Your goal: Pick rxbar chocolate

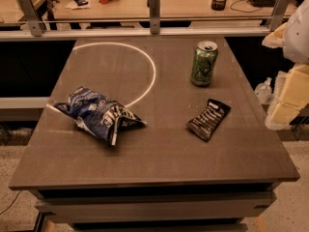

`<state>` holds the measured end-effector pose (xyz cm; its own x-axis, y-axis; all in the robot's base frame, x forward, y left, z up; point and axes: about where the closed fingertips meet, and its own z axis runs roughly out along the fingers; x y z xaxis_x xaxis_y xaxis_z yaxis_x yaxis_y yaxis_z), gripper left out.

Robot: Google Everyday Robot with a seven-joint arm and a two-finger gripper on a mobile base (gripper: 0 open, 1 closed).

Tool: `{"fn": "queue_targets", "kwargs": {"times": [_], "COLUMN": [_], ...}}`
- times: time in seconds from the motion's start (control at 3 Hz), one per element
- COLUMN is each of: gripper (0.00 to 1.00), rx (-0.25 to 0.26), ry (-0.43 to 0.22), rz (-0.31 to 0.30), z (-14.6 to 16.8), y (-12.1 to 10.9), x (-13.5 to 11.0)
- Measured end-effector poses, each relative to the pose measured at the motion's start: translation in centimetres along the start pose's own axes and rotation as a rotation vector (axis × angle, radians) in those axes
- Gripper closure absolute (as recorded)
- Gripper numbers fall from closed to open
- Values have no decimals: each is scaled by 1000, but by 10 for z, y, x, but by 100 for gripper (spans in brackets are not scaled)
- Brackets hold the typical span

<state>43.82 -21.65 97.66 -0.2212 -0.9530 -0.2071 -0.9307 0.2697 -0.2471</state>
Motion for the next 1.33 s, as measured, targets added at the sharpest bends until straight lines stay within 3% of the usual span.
{"fn": "queue_targets", "kwargs": {"times": [0.33, 0.67, 1.0, 1.33], "gripper": [0, 0, 0, 0], "rx": [0, 14, -40, -129], "ry": [0, -9, -43, -52], "rz": [0, -55, -195, -418], "z": [0, 0, 14, 33], "y": [0, 1, 9, 17], "x": [0, -7, -21, -32]}}
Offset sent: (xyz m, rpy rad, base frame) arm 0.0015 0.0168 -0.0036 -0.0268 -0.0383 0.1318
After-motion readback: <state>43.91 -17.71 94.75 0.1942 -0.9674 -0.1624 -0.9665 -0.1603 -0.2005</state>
